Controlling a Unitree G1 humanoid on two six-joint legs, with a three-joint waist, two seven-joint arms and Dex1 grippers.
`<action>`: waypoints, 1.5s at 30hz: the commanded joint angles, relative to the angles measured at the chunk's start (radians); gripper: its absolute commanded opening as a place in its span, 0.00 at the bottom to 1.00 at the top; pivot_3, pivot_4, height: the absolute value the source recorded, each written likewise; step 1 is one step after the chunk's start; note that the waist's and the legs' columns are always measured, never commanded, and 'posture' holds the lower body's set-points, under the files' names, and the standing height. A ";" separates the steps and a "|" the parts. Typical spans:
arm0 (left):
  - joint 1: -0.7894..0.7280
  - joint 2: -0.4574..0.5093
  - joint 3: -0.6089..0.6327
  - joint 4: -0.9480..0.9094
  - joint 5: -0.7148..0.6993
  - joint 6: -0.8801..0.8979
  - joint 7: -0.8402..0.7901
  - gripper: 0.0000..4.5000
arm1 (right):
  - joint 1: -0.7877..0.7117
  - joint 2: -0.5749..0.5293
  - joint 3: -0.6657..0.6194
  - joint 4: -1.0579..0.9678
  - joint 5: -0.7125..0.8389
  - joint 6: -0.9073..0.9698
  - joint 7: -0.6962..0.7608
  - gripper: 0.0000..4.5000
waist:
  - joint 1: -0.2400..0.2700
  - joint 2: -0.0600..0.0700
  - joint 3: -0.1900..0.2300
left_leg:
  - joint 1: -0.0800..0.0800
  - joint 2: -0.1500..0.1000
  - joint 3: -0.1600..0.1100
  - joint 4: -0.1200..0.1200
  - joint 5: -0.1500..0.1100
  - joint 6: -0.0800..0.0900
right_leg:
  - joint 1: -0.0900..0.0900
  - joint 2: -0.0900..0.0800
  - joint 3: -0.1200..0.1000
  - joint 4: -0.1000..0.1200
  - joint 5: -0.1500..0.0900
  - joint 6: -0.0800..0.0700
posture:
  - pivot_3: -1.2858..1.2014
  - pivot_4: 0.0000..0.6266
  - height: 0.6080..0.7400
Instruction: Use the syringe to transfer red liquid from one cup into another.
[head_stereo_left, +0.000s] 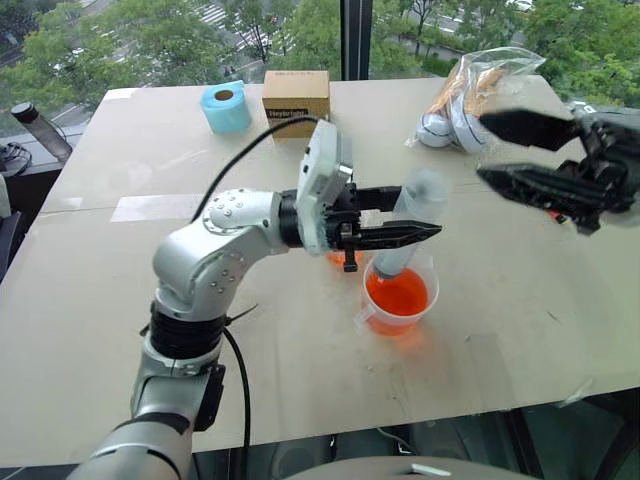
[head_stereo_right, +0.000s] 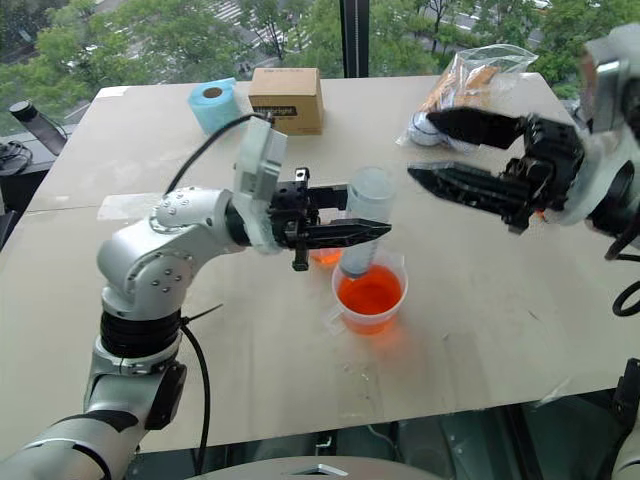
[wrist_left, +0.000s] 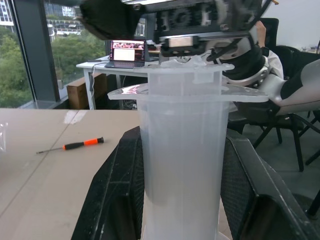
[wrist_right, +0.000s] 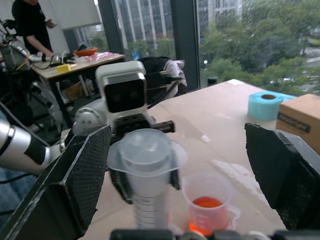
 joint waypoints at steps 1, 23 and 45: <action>0.021 -0.019 -0.029 -0.010 0.018 -0.075 -0.032 0.31 | 0.013 0.015 0.017 -0.078 0.044 -0.011 -0.052 1.00 | 0.000 0.000 0.000 | 0.000 0.000 0.000 0.000 0.000 0.000 | 0.000 0.000 0.000 0.000 0.000 0.000 | 0.52 0.24 1.00; 0.131 -0.061 -0.107 0.072 0.137 -0.300 -0.088 0.31 | 0.066 -0.060 0.164 -0.148 -0.121 -0.022 0.020 0.94 | 0.003 0.000 0.000 | 0.000 0.000 -0.001 0.000 0.000 0.001 | 0.001 0.000 -0.001 -0.001 0.000 0.000 | 0.52 0.24 1.00; 0.163 -0.051 -0.124 0.054 0.128 -0.278 -0.087 0.31 | 0.014 0.084 0.066 -0.061 -0.001 -0.096 -0.016 0.32 | 0.002 0.000 0.000 | 0.000 0.000 -0.001 0.000 0.000 0.001 | 0.001 0.000 -0.001 -0.001 0.000 0.000 | 0.52 0.24 1.00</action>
